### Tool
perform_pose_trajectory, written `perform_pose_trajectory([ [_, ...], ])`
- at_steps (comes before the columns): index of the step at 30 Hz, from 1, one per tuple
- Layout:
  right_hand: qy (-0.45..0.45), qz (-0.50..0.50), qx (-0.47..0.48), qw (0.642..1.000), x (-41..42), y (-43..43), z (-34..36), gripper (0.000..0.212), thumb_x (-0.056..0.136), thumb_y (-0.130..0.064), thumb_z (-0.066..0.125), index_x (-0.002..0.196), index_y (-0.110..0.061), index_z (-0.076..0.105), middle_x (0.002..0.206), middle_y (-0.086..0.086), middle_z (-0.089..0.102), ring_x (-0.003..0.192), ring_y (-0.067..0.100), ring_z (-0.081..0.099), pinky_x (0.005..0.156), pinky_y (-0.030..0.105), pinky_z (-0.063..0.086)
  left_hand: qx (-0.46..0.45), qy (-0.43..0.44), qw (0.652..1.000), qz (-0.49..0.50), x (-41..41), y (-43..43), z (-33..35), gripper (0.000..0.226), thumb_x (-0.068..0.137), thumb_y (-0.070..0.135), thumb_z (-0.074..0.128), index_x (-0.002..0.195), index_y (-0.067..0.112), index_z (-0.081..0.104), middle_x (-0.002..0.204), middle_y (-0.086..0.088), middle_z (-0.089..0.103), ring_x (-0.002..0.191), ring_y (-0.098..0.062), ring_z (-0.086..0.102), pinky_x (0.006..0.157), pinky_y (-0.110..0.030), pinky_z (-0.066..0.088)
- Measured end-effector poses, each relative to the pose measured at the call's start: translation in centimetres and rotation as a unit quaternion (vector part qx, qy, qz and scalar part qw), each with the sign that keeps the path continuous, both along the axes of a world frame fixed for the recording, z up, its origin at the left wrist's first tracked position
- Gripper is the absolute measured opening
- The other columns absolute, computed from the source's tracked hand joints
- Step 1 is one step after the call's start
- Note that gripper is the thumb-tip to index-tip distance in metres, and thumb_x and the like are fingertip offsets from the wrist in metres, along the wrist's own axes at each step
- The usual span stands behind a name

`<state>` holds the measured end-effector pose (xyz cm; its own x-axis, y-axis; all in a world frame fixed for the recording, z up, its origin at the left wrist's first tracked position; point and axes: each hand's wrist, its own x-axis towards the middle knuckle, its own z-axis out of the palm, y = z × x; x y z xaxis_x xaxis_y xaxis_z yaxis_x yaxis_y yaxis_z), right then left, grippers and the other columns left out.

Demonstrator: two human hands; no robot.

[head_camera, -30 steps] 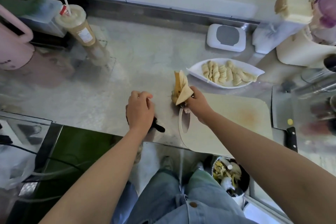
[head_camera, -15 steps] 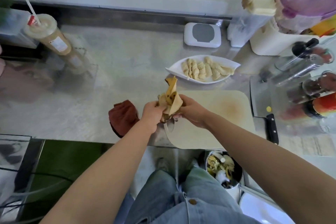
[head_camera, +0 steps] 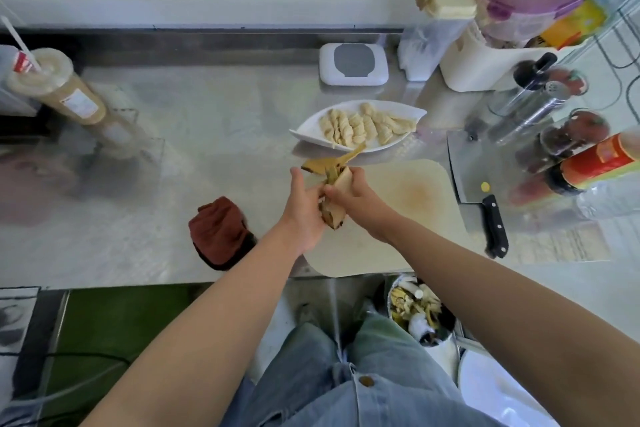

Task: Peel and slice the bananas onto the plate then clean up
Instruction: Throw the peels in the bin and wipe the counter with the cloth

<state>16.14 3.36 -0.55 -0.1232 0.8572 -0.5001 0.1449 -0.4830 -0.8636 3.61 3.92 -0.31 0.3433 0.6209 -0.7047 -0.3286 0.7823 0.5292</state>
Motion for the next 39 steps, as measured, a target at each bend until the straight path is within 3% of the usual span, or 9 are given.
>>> perform_pose_trajectory([
  [3,0.042,-0.062,-0.029,0.997,1.3,-0.6,0.3,0.053,0.091,-0.021,0.063,0.130,-0.021,0.027,0.112,0.006,0.057,0.093,0.020,0.064,0.082,0.043,0.057,0.023,-0.006,0.999,-0.039,0.8,-0.4,0.1,0.093,0.091,0.071,-0.003,0.128,0.009,0.056,0.123,-0.015,0.063,0.109,-0.024,0.060,0.085,-0.032,0.048],
  [8,0.108,-0.146,-0.062,0.981,2.8,-1.9,-0.1,0.057,0.091,-0.014,0.062,0.133,-0.023,0.025,0.108,0.007,0.057,0.085,0.020,0.063,0.079,0.043,0.056,0.030,-0.052,0.996,-0.065,3.5,-1.1,0.2,0.097,0.088,0.075,-0.002,0.132,0.008,0.054,0.129,-0.015,0.060,0.124,-0.027,0.053,0.112,-0.041,0.033],
  [16,0.090,-0.182,-0.048,0.978,6.9,-4.2,-0.4,0.061,0.087,-0.002,0.064,0.135,-0.020,0.031,0.109,0.013,0.056,0.079,0.021,0.064,0.060,0.030,0.053,0.027,-0.085,0.992,-0.091,6.6,-2.8,0.0,0.093,0.088,0.074,-0.001,0.141,0.012,0.044,0.137,-0.011,0.054,0.125,-0.024,0.050,0.109,-0.035,0.033],
  [23,0.080,-0.198,-0.039,0.976,11.2,-8.0,0.1,0.047,0.084,0.005,0.053,0.126,-0.012,0.041,0.091,0.012,0.053,0.066,0.019,0.056,0.053,0.028,0.047,0.130,0.200,0.960,-0.148,11.1,-5.6,-0.2,0.064,0.103,0.048,0.014,0.128,0.011,0.059,0.133,-0.012,0.055,0.122,-0.028,0.047,0.106,-0.039,0.032],
  [25,0.105,-0.168,-0.074,0.977,13.2,-9.5,0.2,0.046,0.081,0.001,0.053,0.122,-0.015,0.044,0.091,0.013,0.051,0.069,0.020,0.054,0.057,0.030,0.047,0.240,0.361,0.880,-0.196,11.2,-6.5,-1.1,0.041,0.103,0.032,0.031,0.112,0.008,0.064,0.114,-0.017,0.060,0.114,-0.035,0.052,0.092,-0.038,0.040],
  [27,0.143,-0.126,-0.123,0.974,15.4,-11.3,0.2,0.057,0.073,-0.005,0.057,0.126,-0.017,0.042,0.093,0.014,0.054,0.076,0.022,0.056,0.063,0.033,0.047,0.366,0.512,0.728,-0.272,10.8,-7.3,-2.5,0.028,0.096,0.019,0.042,0.104,0.008,0.066,0.104,-0.018,0.062,0.103,-0.039,0.055,0.082,-0.041,0.045],
  [29,0.162,-0.074,-0.170,0.969,17.5,-13.3,0.1,0.067,0.070,-0.005,0.059,0.133,-0.018,0.037,0.094,0.012,0.059,0.078,0.022,0.058,0.067,0.034,0.048,0.412,0.550,0.650,-0.324,10.8,-8.1,-3.7,0.024,0.089,0.015,0.046,0.101,0.010,0.067,0.103,-0.015,0.062,0.101,-0.038,0.055,0.079,-0.042,0.048],
  [36,0.114,-0.002,-0.288,0.951,22.4,-20.7,-0.6,0.036,0.088,-0.001,0.049,0.121,-0.016,0.047,0.095,0.012,0.063,0.066,0.018,0.064,0.051,0.026,0.051,0.437,0.593,0.581,-0.347,14.5,-12.2,-4.6,0.038,0.087,0.022,0.052,0.122,0.008,0.054,0.124,-0.015,0.046,0.118,-0.034,0.039,0.097,-0.041,0.034],
  [39,0.037,-0.039,-0.323,0.945,23.7,-22.8,-2.0,0.044,0.092,0.000,0.050,0.132,-0.014,0.040,0.093,0.011,0.064,0.067,0.019,0.064,0.048,0.024,0.052,0.438,0.600,0.563,-0.362,15.8,-13.6,-4.9,0.046,0.088,0.024,0.052,0.130,0.006,0.046,0.136,-0.018,0.040,0.127,-0.035,0.034,0.104,-0.042,0.030],
])
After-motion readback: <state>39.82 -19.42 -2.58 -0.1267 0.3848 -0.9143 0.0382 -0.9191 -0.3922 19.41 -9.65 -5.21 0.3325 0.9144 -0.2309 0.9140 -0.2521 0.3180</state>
